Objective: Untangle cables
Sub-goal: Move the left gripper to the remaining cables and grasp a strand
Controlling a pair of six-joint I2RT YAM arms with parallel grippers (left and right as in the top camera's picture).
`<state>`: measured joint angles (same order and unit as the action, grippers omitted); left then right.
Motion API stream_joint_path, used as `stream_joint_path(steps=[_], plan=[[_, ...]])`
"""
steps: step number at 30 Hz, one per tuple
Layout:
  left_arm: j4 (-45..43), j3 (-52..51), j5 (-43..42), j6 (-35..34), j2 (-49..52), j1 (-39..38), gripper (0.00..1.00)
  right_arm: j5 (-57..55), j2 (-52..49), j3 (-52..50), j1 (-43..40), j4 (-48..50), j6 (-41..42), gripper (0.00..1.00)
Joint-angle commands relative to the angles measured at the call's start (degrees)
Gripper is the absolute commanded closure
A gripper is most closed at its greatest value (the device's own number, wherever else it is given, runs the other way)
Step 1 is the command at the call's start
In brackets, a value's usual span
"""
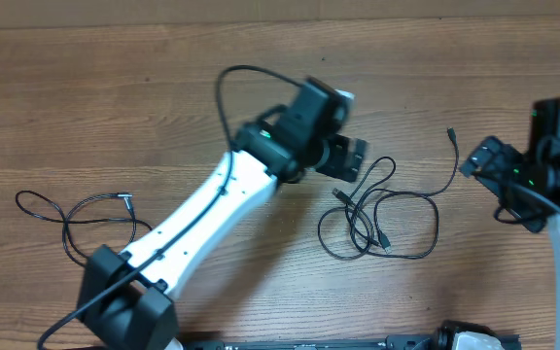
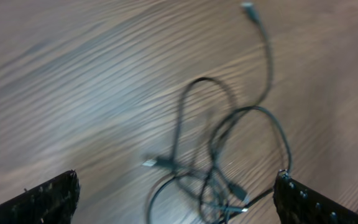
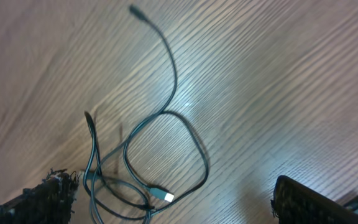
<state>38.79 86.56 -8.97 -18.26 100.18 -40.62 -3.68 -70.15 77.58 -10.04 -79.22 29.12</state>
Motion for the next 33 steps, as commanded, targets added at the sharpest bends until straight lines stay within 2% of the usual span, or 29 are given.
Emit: stream_joint_path(steps=[1, 12, 13, 17, 19, 21, 24, 26, 29, 30, 33], plan=[[-4.4, -0.6, 2.2, 7.2, 2.5, -3.9, 0.01, -1.2, 2.7, 1.5, -1.6, -1.0, 1.1, 0.00], [-8.5, -0.6, 2.1, 9.1, 14.1, -7.0, 0.02, 0.9, 3.1, 1.4, -1.7, -2.9, 1.1, 0.00], [-9.0, -0.6, 2.1, 9.1, 14.7, -7.0, 0.04, 1.2, 3.1, 1.4, -1.7, -3.0, 1.1, 0.00], [-11.1, -0.6, 2.1, 9.0, 16.0, -7.0, 0.32, 2.7, 3.0, 0.5, -1.7, -2.2, 1.1, 0.00], [-12.2, -0.6, 2.1, 9.0, 16.0, -7.0, 0.40, 2.8, 2.7, -0.1, -1.7, -1.8, 1.1, 0.00], [-13.0, -0.6, 2.1, 9.0, 16.0, -7.0, 0.42, 2.8, 2.4, -0.8, -1.7, -1.7, 1.1, 0.00], [-13.1, -0.6, 0.8, 7.8, 16.0, -7.1, 0.35, 3.0, 1.6, -1.3, -1.7, -1.7, 1.1, 0.00], [-12.8, -0.6, -1.6, 7.8, 16.0, -7.1, 0.35, 3.6, 1.3, -1.5, -1.7, -1.7, 1.1, 0.00], [-12.4, -0.6, -2.7, 7.7, 16.5, -7.1, 0.49, 4.0, 1.0, -1.5, -1.7, -1.5, 1.1, 0.00], [-12.4, -0.6, -2.6, 7.8, 16.7, -7.1, 0.56, 4.0, 1.0, -1.5, -1.7, -1.4, 1.1, 0.00], [-12.7, -0.6, -2.4, 7.8, 16.8, -7.1, 0.62, 4.0, 1.0, -1.5, -1.6, -1.2, 1.1, 0.00]])
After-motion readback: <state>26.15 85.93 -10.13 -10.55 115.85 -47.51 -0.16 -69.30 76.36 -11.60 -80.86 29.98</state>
